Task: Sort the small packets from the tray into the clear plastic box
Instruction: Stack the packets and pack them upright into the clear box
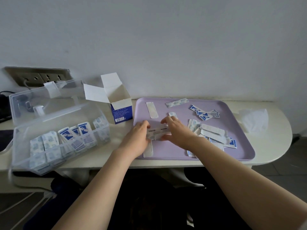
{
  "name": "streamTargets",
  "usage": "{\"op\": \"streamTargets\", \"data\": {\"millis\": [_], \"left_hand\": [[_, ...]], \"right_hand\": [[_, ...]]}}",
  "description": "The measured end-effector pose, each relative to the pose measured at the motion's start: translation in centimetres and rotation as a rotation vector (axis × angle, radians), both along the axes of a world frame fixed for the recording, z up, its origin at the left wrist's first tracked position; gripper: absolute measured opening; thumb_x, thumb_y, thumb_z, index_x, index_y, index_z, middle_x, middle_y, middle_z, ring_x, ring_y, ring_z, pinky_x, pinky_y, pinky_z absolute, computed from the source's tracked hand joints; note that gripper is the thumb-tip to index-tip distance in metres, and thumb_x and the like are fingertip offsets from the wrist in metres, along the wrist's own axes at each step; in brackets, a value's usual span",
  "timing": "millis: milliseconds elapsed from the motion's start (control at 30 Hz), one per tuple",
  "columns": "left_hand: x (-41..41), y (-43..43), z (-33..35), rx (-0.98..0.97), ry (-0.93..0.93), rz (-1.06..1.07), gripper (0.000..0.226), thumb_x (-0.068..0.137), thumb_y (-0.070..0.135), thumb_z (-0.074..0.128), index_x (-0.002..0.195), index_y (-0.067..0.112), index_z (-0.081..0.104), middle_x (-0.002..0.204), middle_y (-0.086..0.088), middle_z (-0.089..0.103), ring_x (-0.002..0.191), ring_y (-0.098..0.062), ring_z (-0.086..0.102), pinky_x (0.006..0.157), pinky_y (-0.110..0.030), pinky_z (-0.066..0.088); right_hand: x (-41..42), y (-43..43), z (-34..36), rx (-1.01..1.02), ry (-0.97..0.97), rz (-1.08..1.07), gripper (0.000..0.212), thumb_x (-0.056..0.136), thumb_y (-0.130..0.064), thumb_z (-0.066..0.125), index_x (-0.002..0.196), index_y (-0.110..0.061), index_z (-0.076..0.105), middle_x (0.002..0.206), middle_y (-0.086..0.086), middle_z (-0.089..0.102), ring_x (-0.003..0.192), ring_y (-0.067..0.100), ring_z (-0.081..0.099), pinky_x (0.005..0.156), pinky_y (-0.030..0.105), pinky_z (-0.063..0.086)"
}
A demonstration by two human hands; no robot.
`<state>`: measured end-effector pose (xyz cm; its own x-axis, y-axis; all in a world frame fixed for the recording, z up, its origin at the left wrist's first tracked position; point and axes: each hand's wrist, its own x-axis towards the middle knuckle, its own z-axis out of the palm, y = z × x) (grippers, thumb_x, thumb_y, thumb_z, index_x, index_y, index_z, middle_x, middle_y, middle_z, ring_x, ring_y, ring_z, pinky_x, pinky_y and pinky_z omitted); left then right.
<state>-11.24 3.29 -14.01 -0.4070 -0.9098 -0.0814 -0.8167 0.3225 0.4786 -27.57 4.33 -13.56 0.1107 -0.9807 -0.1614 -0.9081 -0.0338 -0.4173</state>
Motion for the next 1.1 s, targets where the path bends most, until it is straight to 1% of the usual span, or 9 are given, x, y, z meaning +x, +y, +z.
{"op": "streamTargets", "data": {"millis": [133, 200, 400, 567, 667, 733, 833, 933, 1100], "left_hand": [[-0.6, 0.2, -0.2, -0.044, -0.03, -0.021, 0.017, 0.093, 0.018, 0.055, 0.108, 0.014, 0.05, 0.112, -0.004, 0.056, 0.097, -0.02, 0.056, 0.075, -0.027, 0.043], [-0.8, 0.4, -0.2, -0.075, -0.038, -0.008, 0.011, 0.095, 0.017, 0.053, 0.104, 0.013, 0.054, 0.109, -0.004, 0.059, 0.095, -0.02, 0.057, 0.074, -0.025, 0.041], [-1.0, 0.0, -0.3, -0.093, 0.088, 0.058, 0.014, 0.093, 0.005, 0.048, 0.106, 0.01, 0.052, 0.111, -0.007, 0.052, 0.099, -0.022, 0.053, 0.077, -0.024, 0.039], [-1.6, 0.1, -0.7, -0.013, 0.153, 0.052, 0.028, 0.087, -0.005, 0.052, 0.111, 0.01, 0.053, 0.11, -0.006, 0.049, 0.098, -0.019, 0.054, 0.082, -0.021, 0.041], [-1.6, 0.0, -0.6, -0.024, 0.191, 0.083, 0.018, 0.089, -0.001, 0.054, 0.102, 0.009, 0.059, 0.102, -0.005, 0.06, 0.091, -0.019, 0.057, 0.075, -0.023, 0.042], [-1.4, 0.0, -0.5, -0.051, 0.18, 0.128, 0.014, 0.09, 0.002, 0.054, 0.098, 0.011, 0.061, 0.097, -0.005, 0.064, 0.087, -0.022, 0.059, 0.071, -0.028, 0.045], [-1.0, 0.0, -0.6, -0.101, 0.063, 0.166, 0.017, 0.092, 0.006, 0.048, 0.1, 0.015, 0.061, 0.1, -0.003, 0.061, 0.089, -0.025, 0.058, 0.068, -0.029, 0.041], [-1.3, -0.1, -1.0, -0.018, 0.057, 0.115, 0.022, 0.091, 0.003, 0.045, 0.108, 0.01, 0.058, 0.111, -0.008, 0.051, 0.096, -0.029, 0.055, 0.081, -0.035, 0.045], [-2.1, 0.1, -0.7, 0.015, 0.097, 0.112, 0.022, 0.093, 0.005, 0.051, 0.115, 0.006, 0.054, 0.118, -0.01, 0.05, 0.106, -0.027, 0.053, 0.091, -0.032, 0.041]], "right_hand": [[0.5, 0.2, 0.4, -0.06, 0.045, 0.007, 0.026, 0.089, -0.022, 0.06, 0.113, -0.014, 0.056, 0.117, 0.005, 0.055, 0.109, 0.023, 0.051, 0.083, 0.03, 0.039], [0.7, 0.3, 0.4, -0.077, 0.104, 0.046, 0.022, 0.091, -0.024, 0.058, 0.111, -0.015, 0.058, 0.113, 0.004, 0.057, 0.108, 0.023, 0.05, 0.083, 0.03, 0.038], [0.5, -0.2, -0.1, -0.112, 0.02, -0.027, 0.035, 0.09, -0.012, 0.057, 0.124, -0.012, 0.05, 0.132, 0.008, 0.045, 0.129, 0.024, 0.033, 0.096, 0.028, 0.03], [0.8, -0.5, -0.8, -0.065, -0.071, -0.042, 0.041, 0.088, 0.004, 0.049, 0.127, -0.008, 0.045, 0.131, 0.01, 0.044, 0.121, 0.025, 0.041, 0.094, 0.027, 0.035], [0.7, -0.8, -0.9, -0.127, -0.103, -0.085, 0.028, 0.09, -0.004, 0.051, 0.116, -0.014, 0.054, 0.116, 0.007, 0.057, 0.111, 0.022, 0.047, 0.086, 0.026, 0.038], [0.5, -0.9, -0.9, -0.139, -0.065, -0.101, 0.022, 0.091, -0.014, 0.055, 0.112, -0.015, 0.058, 0.113, 0.009, 0.059, 0.112, 0.025, 0.046, 0.088, 0.029, 0.038], [0.1, -0.6, -1.0, -0.076, 0.046, -0.106, 0.032, 0.093, -0.026, 0.054, 0.121, -0.011, 0.054, 0.123, 0.012, 0.049, 0.121, 0.028, 0.037, 0.099, 0.03, 0.03], [0.2, -0.4, -1.4, -0.043, 0.069, -0.111, 0.037, 0.095, -0.022, 0.051, 0.127, -0.005, 0.045, 0.131, 0.014, 0.039, 0.124, 0.028, 0.035, 0.101, 0.025, 0.025], [1.5, -0.3, -1.3, -0.093, -0.057, -0.044, 0.026, 0.094, 0.001, 0.044, 0.119, -0.001, 0.045, 0.127, 0.014, 0.04, 0.111, 0.027, 0.046, 0.082, 0.018, 0.029]]}}
